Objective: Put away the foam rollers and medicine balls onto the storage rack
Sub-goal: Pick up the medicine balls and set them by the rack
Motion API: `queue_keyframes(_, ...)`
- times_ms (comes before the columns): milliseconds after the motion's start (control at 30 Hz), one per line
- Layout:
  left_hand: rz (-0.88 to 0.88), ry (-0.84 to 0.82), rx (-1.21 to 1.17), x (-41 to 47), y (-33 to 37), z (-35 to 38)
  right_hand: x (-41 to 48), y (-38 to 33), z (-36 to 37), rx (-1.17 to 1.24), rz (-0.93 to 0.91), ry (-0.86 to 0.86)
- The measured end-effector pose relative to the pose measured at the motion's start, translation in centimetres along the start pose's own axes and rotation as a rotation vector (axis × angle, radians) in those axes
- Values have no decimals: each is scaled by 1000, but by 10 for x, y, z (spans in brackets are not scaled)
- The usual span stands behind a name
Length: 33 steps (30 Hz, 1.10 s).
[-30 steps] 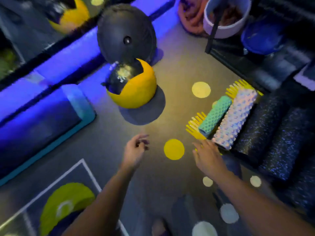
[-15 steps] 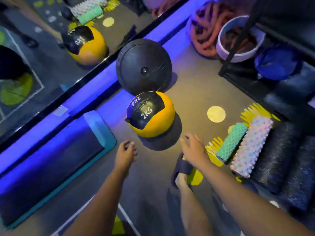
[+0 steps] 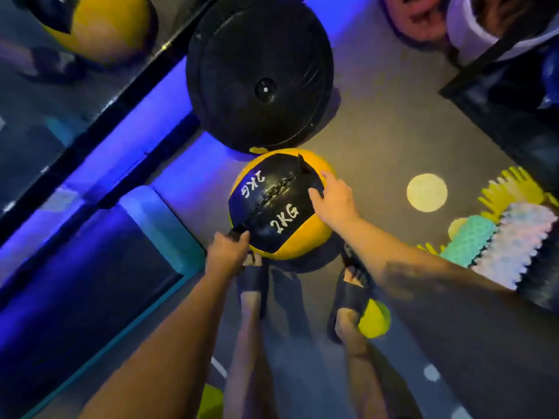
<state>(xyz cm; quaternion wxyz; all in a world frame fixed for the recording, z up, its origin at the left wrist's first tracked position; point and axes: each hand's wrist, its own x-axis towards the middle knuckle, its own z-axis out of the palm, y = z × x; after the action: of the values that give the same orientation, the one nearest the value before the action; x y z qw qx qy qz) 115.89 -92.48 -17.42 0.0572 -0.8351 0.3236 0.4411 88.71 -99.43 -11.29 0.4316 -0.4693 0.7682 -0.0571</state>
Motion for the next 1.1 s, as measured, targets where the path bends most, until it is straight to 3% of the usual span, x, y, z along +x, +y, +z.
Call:
queue_keyframes(133, -47, -159, 172, 42, 10, -8, 67, -22, 24, -25, 39, 88)
queue_keyframes(200, 14, -194, 227, 57, 18, -7, 94, -28, 41, -42, 69, 113)
queue_keyframes(367, -67, -336, -146, 74, 6, 0, 118, -31, 64, -161, 59, 84)
queue_keyframes(500, 98, -335, -7, 30, 29, -16, 76, 1, 38, -93, 145, 149)
queue_keyframes(667, 297, -336, 51, -29, 124, -42, -13, 62, -34, 40, 323, 263)
queue_keyframes(767, 368, -395, 28, -67, 206, -37, -52, 88, -84, 120, 364, 425)
queue_keyframes(933, 494, -493, 159, -130, 319, 40, -63, 158, -161, 305, 565, 583)
queue_keyframes(1100, 576, -435, 197, -159, 388, 138, -30, 247, -217, 358, 549, 513)
